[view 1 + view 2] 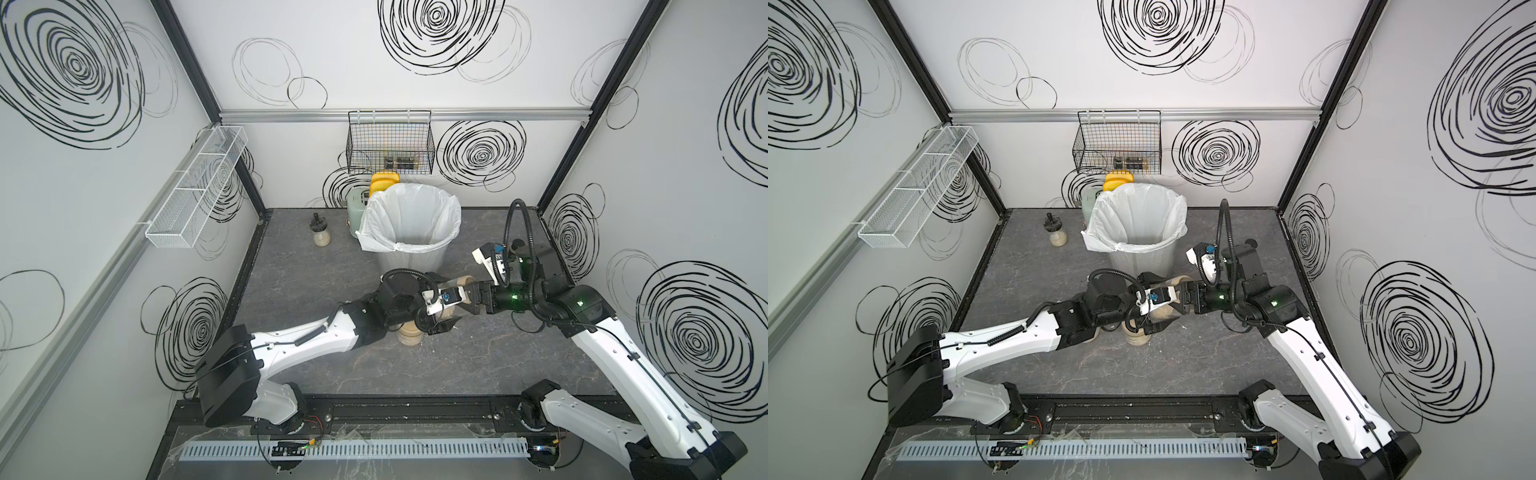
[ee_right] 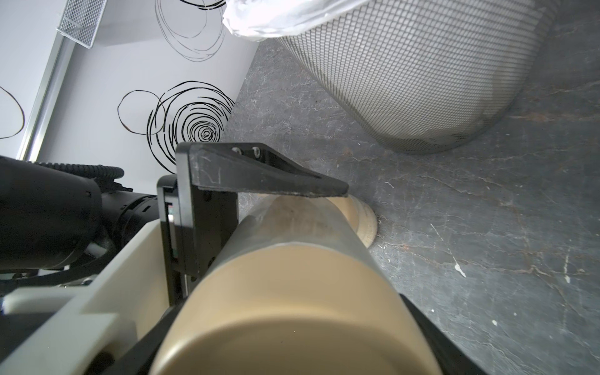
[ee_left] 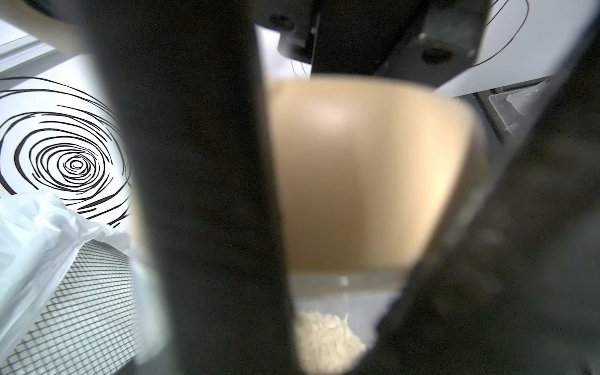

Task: Empty moldy rice from jars
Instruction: Pick up the jar from the center of the board.

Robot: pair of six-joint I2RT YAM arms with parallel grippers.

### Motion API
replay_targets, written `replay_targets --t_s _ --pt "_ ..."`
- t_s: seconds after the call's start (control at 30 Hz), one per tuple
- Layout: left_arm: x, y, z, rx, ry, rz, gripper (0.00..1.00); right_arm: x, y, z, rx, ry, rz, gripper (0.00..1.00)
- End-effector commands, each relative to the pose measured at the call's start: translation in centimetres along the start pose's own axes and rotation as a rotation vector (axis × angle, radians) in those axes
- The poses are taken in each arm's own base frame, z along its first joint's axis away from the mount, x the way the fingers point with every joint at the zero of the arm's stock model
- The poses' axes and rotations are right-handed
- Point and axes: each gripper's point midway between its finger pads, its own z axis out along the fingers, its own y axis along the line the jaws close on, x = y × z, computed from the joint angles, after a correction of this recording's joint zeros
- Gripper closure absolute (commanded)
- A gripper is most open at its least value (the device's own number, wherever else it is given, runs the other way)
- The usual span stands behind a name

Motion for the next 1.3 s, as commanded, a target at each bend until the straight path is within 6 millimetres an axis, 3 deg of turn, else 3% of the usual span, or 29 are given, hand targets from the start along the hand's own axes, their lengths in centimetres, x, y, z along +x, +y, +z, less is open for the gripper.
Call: replay_targets --t_s 0.0,0.07,0.2,0.47,0.57,0.73,1.27 --pt "-3.1 0.6 -0.6 0.009 -0.114 -0.001 0.03 -0.6 2.9 -0.5 -0.126 -0.034 -0.086 0.50" --pt "-2.9 0.3 -0.8 0.034 -0.111 -0.004 0.02 -0.4 3.1 -0.5 -0.141 -0.025 -0.090 0.50" --pt "-2.5 0.0 -1.2 0.068 -0.105 -0.017 0.19 -0.4 3.4 -0.6 -0.155 -0.020 -0.100 0.50" --pt "-2.5 -0.9 -1.6 0.120 -0.119 -0.034 0.41 -0.7 3.6 -0.3 -0.164 -0.008 -0.111 0.47" --pt "-2.8 -0.9 -1.8 0.128 -0.139 -0.055 0.43 -0.9 3.4 -0.2 -0.148 -0.007 -0.113 0.35" --pt "-3.7 0.2 -2.8 0.114 -0.212 -0.141 0.44 -1.9 2.9 -0.5 -0.103 -0.029 -0.120 0.03" --pt "-5.3 3.2 -5.0 0.086 -0.365 -0.262 0.49 -5.7 2.4 -3.4 -0.033 -0.184 -0.153 0.02"
